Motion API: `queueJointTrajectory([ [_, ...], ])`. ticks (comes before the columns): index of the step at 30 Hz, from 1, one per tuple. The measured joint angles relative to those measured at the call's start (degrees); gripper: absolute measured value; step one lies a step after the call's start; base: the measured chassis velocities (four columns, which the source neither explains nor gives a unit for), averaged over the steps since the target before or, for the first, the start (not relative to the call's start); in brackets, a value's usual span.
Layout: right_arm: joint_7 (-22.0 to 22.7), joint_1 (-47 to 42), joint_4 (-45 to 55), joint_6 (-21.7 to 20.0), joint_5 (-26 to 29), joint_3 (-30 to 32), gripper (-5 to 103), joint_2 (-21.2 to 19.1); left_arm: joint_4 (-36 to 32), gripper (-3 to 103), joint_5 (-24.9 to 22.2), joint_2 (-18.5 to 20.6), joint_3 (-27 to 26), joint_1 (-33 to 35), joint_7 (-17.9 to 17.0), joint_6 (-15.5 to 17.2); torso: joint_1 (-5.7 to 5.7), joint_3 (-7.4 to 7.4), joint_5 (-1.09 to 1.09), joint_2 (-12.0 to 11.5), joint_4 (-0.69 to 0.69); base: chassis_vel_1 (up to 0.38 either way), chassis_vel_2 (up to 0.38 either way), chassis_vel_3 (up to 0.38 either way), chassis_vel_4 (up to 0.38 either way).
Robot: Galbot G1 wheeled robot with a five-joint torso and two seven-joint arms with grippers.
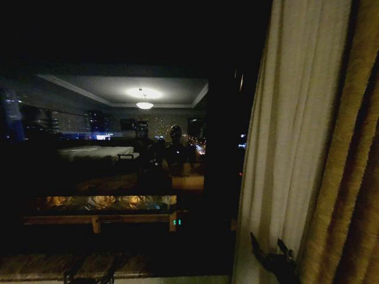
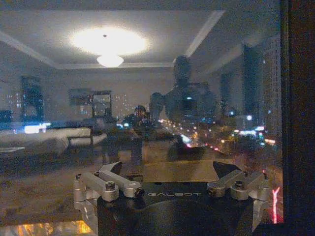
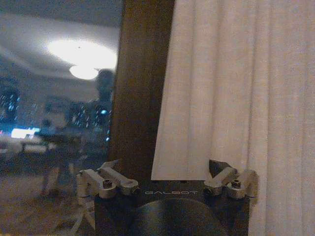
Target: Open the curtains by pulling them apart, changing their state from closed to fully open.
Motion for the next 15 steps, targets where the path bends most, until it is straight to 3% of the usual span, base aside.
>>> queueJointTrajectory([
  [6, 0.13, -3.32, 0.47, 2.13, -2.97, -1.88, 100, -0.01, 1.13, 100, -3.04, 0.11, 0.67, -1.42, -1.51, 0.13, 0.0, 0.0, 0.01, 0.0, 0.0, 0.0, 0.0, 0.0, 0.0],
  [15, -0.53, -3.36, 2.54, 3.07, -4.56, -4.12, 100, -0.01, 2.01, 100, -3.52, 0.28, 0.53, -1.92, -1.72, 0.18, 0.0, 0.0, 0.01, 0.0, 0.01, 0.0, 0.0, 0.0, 0.0],
])
